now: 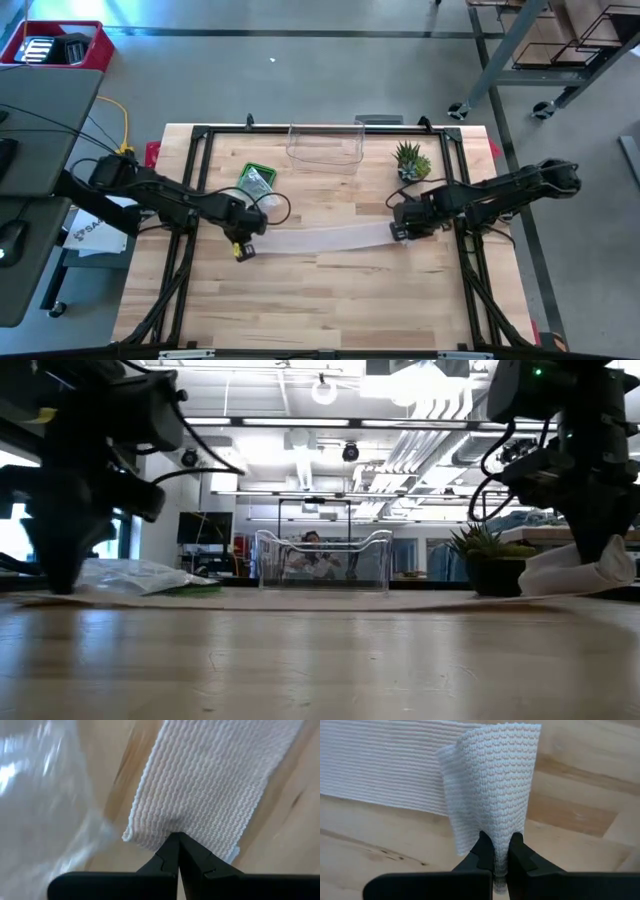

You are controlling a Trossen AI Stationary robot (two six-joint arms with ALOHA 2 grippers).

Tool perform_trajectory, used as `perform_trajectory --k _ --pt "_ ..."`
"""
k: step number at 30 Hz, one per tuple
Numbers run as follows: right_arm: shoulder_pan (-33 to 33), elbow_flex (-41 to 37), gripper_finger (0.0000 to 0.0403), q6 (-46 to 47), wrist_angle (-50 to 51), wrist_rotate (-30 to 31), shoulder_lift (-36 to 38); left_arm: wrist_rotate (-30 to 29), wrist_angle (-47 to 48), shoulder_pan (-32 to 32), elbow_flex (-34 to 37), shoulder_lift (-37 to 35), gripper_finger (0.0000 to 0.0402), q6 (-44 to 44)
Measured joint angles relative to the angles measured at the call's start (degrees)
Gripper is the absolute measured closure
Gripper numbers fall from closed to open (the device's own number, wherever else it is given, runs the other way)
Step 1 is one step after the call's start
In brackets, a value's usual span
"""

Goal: Roll bandage
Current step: Roll the bandage

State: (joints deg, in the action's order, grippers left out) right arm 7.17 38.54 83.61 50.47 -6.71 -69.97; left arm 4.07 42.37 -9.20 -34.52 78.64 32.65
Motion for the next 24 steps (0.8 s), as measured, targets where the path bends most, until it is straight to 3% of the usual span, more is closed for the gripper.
perform_trajectory --k 6,13,24 --pt "2.5 0.0 0.0394 2.4 -0.9 -0.4 0.0 -0.1 6.1 -1.1 0.2 -1.6 0.0402 2.7" --pt "4.9 0.0 0.0398 4.7 -5.4 2.0 0.0 0.1 5.9 -1.9 -0.4 -3.5 0.0401 6.8" --pt "5.3 0.0 0.0398 5.3 -5.7 2.5 0.0 -1.0 5.9 -2.7 -3.1 -3.8 0.0402 5.2"
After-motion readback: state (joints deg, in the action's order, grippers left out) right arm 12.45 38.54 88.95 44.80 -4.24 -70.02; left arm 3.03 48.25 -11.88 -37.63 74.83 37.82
